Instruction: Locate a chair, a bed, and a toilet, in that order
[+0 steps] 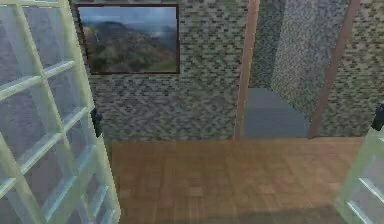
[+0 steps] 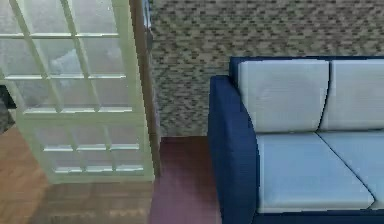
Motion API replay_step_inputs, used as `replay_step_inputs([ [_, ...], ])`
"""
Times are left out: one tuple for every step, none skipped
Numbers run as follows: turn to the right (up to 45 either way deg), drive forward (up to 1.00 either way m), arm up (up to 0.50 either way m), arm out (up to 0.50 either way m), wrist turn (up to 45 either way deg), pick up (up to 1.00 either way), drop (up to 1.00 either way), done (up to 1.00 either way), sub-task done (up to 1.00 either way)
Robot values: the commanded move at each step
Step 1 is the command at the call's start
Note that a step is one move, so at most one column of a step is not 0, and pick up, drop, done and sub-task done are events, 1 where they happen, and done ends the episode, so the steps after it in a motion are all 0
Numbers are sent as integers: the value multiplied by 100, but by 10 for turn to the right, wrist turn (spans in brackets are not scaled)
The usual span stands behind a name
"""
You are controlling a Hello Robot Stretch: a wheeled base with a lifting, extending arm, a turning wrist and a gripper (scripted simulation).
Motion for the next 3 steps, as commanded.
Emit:
replay_step_inputs([
  [0,100,0,0,0,0,0,0,0],
  [-60,0,0,0,0,0,0,0,0],
  [0,30,0,0,0,0,0,0,0],
])
